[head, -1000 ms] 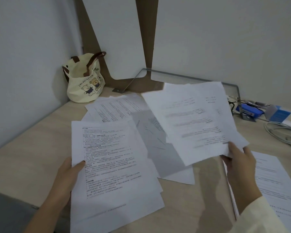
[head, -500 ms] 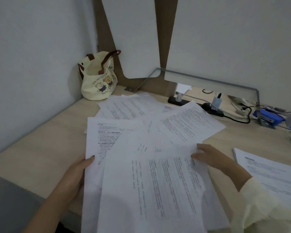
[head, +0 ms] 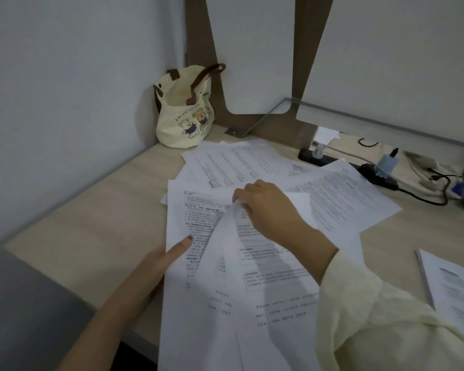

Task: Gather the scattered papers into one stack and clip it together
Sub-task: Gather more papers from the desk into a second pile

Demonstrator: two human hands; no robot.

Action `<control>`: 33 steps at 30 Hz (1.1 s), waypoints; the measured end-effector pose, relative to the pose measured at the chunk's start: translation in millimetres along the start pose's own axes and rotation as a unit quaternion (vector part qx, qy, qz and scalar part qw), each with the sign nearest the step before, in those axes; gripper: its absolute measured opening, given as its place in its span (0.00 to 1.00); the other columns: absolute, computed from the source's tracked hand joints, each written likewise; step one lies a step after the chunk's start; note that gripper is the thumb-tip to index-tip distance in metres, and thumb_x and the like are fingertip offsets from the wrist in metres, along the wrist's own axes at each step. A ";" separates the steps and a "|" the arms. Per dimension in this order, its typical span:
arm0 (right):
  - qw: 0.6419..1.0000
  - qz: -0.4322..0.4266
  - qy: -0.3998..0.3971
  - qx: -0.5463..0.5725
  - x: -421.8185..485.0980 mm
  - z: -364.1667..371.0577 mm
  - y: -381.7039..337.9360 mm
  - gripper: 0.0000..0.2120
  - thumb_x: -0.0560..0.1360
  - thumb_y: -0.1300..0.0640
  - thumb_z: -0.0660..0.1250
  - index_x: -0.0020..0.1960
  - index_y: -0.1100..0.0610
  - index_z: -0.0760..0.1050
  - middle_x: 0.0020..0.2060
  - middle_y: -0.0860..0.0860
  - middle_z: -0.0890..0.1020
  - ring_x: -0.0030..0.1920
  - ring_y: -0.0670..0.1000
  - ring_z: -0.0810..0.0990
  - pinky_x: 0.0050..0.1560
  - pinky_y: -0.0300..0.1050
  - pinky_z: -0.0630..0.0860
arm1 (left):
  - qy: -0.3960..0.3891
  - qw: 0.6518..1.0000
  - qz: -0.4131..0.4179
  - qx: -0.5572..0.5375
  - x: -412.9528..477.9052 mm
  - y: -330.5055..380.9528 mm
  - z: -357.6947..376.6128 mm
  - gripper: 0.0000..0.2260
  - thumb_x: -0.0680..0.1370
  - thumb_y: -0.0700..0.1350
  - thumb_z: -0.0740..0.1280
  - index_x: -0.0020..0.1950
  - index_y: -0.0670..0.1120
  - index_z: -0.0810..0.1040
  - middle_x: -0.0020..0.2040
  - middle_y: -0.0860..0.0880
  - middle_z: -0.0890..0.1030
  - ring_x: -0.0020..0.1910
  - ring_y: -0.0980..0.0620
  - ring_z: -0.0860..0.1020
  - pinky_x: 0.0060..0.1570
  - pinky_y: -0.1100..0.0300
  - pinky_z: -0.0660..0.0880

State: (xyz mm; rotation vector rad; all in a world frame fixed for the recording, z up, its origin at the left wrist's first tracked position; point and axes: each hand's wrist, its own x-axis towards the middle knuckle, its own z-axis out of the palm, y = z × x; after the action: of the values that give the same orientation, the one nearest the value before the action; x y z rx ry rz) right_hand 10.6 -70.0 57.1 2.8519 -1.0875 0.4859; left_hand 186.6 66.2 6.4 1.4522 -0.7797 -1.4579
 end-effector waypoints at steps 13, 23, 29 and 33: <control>0.940 0.271 -0.060 0.198 -8.4 22.3 3.9 0.22 0.77 0.54 0.63 0.69 0.54 0.64 0.64 0.56 0.71 0.62 0.54 0.71 0.57 0.44 0.68 | 0.077 0.994 0.031 0.066 5.8 -10.0 4.7 0.13 0.77 0.43 0.66 0.60 0.53 0.74 0.53 0.53 0.82 0.50 0.52 0.81 0.46 0.60 0.76; 0.702 0.393 -0.093 0.587 -83.1 -8.9 35.5 0.24 0.72 0.50 0.68 0.66 0.52 0.70 0.56 0.50 0.82 0.54 0.53 0.82 0.59 0.52 0.76 | 0.104 0.982 0.140 -0.066 -18.7 0.5 13.9 0.10 0.75 0.45 0.66 0.56 0.55 0.79 0.52 0.55 0.84 0.52 0.53 0.82 0.57 0.51 0.76; 0.692 0.292 -0.062 0.657 -94.3 -41.8 17.0 0.16 0.74 0.59 0.64 0.61 0.49 0.75 0.53 0.49 0.84 0.52 0.53 0.83 0.54 0.51 0.80 | 0.129 0.958 0.234 -0.101 -31.7 38.5 34.0 0.09 0.75 0.44 0.66 0.53 0.54 0.80 0.53 0.53 0.84 0.53 0.52 0.82 0.58 0.50 0.76; 0.722 0.264 0.059 0.636 -104.5 -70.0 16.9 0.17 0.74 0.62 0.64 0.61 0.49 0.75 0.54 0.48 0.84 0.51 0.51 0.84 0.51 0.48 0.81 | 0.087 0.947 0.304 -0.062 -42.4 64.4 54.2 0.11 0.74 0.43 0.67 0.54 0.54 0.79 0.52 0.54 0.84 0.52 0.53 0.82 0.52 0.56 0.79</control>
State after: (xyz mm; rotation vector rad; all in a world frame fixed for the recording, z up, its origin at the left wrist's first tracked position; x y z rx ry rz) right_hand -93.0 -4.7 90.3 3.1626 -2.1587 2.1715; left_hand 139.6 70.9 88.0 1.0895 -0.9054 -0.8777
